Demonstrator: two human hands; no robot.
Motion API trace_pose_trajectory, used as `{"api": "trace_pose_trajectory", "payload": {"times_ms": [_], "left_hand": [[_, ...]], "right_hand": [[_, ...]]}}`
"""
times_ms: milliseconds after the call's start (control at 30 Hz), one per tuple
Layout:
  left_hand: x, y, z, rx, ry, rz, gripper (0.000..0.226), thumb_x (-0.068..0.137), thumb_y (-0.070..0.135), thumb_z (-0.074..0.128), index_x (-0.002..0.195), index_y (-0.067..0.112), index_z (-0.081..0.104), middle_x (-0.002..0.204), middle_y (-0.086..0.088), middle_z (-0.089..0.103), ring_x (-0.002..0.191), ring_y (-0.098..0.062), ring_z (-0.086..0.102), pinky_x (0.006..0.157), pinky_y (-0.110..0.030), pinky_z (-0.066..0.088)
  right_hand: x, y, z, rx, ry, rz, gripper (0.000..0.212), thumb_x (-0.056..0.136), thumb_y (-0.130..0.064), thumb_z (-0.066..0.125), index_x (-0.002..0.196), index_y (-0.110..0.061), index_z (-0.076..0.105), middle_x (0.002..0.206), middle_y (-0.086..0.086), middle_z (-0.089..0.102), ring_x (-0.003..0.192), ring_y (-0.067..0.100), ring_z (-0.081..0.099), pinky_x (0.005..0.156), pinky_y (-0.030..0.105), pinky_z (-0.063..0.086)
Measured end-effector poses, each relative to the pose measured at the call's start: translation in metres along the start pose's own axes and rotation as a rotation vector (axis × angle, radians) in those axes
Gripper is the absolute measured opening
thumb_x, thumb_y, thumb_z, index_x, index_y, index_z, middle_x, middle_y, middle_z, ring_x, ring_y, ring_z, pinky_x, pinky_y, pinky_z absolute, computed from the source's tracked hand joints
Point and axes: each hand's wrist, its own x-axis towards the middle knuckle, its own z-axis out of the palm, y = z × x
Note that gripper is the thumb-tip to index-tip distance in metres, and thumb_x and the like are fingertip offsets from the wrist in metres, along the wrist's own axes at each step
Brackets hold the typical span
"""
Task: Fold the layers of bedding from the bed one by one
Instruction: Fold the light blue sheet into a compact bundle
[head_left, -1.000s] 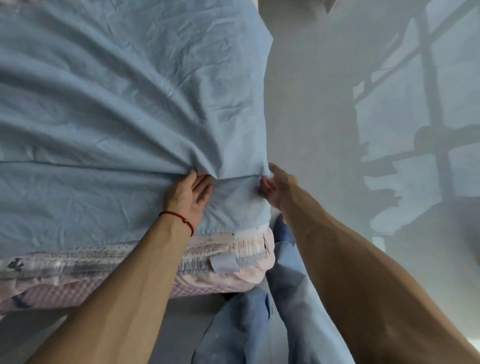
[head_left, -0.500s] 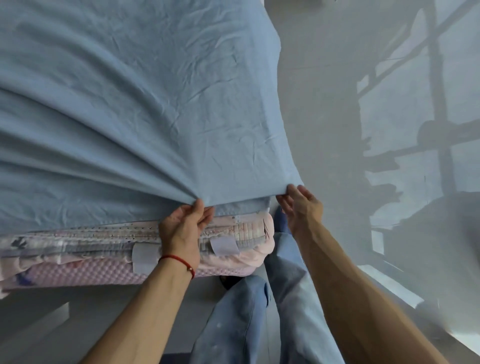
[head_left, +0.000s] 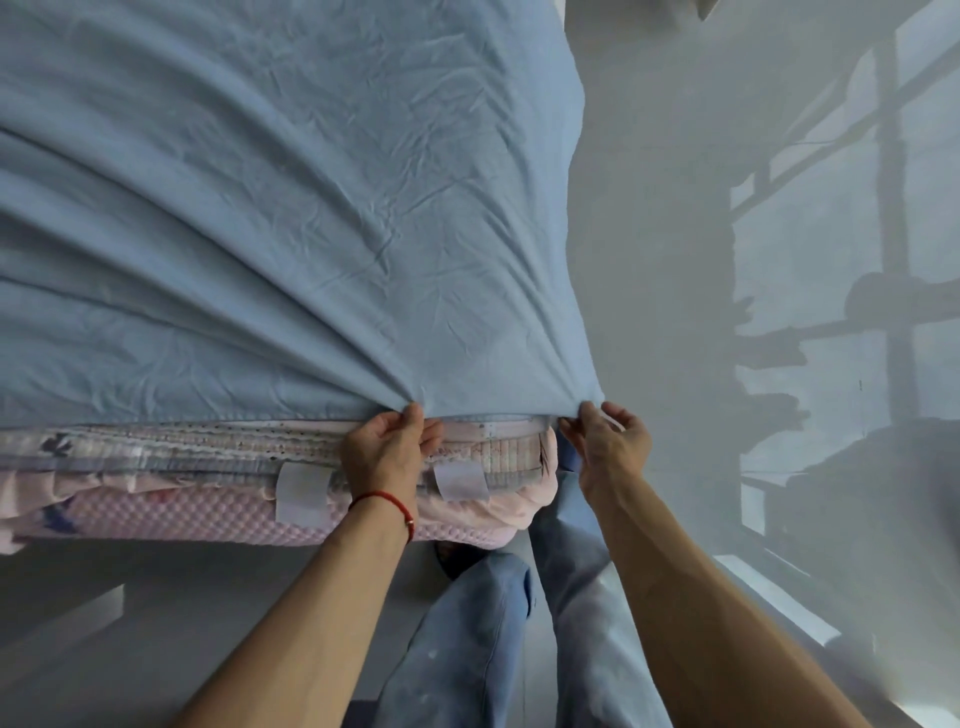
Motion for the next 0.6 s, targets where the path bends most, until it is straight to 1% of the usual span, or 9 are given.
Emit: {"api": "trace_pose_trajectory", "payload": {"times_ms": [67,100,167,200,267,333,433,533,600], "left_hand": [[0.005,0.004,-0.003,0.041,-0.039,-0.027,0.012,0.096,0.010,0.067,0.090,0.000,0.068,0.082,-0.016,0.075,0.073,-0.022,0.074,0.069,-0.029,0.063],[0.007,0.008,-0.004,0.048,-0.069,-0.050,0.011,0.096,0.009,0.066,0.093,-0.002,0.068,0.085,-0.017,0.074,0.073,-0.023,0.073,0.069,-0.030,0.063],[0.009,0.014,-0.007,0.040,-0.119,-0.101,0.013,0.095,0.009,0.068,0.097,-0.003,0.068,0.086,-0.019,0.073,0.070,-0.023,0.072,0.065,-0.030,0.062],[0.010,0.017,-0.008,0.036,-0.127,-0.119,0.014,0.093,0.012,0.070,0.096,-0.002,0.069,0.083,-0.018,0.073,0.067,-0.023,0.071,0.063,-0.030,0.061],[0.013,0.023,-0.009,0.030,-0.080,-0.116,0.019,0.091,0.021,0.074,0.085,0.003,0.071,0.070,-0.014,0.072,0.059,-0.022,0.067,0.059,-0.032,0.058],[0.021,0.032,-0.011,-0.024,0.000,-0.088,0.029,0.091,0.031,0.074,0.075,0.008,0.066,0.055,-0.008,0.067,0.048,-0.018,0.061,0.053,-0.028,0.051],[0.035,0.045,-0.016,-0.186,0.056,-0.095,0.027,0.095,0.033,0.068,0.079,0.013,0.058,0.046,0.000,0.061,0.039,-0.009,0.055,0.040,-0.018,0.043],[0.038,0.040,-0.024,-0.207,0.043,-0.017,0.022,0.096,0.023,0.068,0.080,0.010,0.061,0.049,0.000,0.063,0.045,-0.010,0.061,0.041,-0.019,0.047],[0.036,0.032,-0.029,-0.197,0.033,0.021,0.020,0.095,0.019,0.069,0.079,0.007,0.063,0.053,-0.003,0.066,0.049,-0.013,0.064,0.045,-0.020,0.051]], "right_hand": [[0.005,0.000,0.006,-0.148,-0.013,0.022,0.026,0.093,0.000,0.066,0.115,-0.005,0.052,0.100,0.020,0.065,0.073,0.032,0.071,0.070,0.042,0.065],[0.005,-0.001,0.010,-0.340,-0.006,-0.014,0.031,0.093,-0.007,0.066,0.121,-0.005,0.050,0.106,0.021,0.065,0.078,0.033,0.071,0.078,0.044,0.063],[-0.004,-0.002,0.017,-0.755,0.019,-0.234,0.041,0.094,-0.018,0.061,0.130,-0.005,0.047,0.125,0.019,0.054,0.099,0.035,0.063,0.090,0.036,0.049],[-0.013,-0.001,0.023,-0.851,0.013,-0.425,0.040,0.095,-0.020,0.058,0.131,-0.005,0.047,0.131,0.017,0.048,0.109,0.034,0.055,0.089,0.030,0.039],[-0.037,0.001,0.037,-0.899,-0.114,-0.800,0.036,0.095,-0.022,0.058,0.128,-0.012,0.051,0.130,0.013,0.047,0.116,0.030,0.048,0.090,0.029,0.034],[-0.055,0.010,0.052,-0.966,-0.315,-1.040,0.034,0.093,-0.024,0.061,0.126,-0.019,0.055,0.130,0.007,0.049,0.116,0.027,0.048,0.094,0.037,0.041],[-0.062,0.021,0.054,-1.107,-0.462,-1.148,0.040,0.090,-0.023,0.066,0.129,-0.025,0.056,0.139,0.005,0.044,0.125,0.028,0.044,0.099,0.045,0.046],[-0.061,0.025,0.044,-1.268,-0.471,-1.282,0.052,0.089,-0.027,0.070,0.138,-0.022,0.052,0.150,0.011,0.039,0.136,0.032,0.039,0.110,0.045,0.042],[-0.063,0.027,0.041,-1.381,-0.463,-1.414,0.055,0.087,-0.031,0.072,0.139,-0.021,0.054,0.153,0.015,0.039,0.137,0.036,0.041,0.111,0.045,0.040]]}}
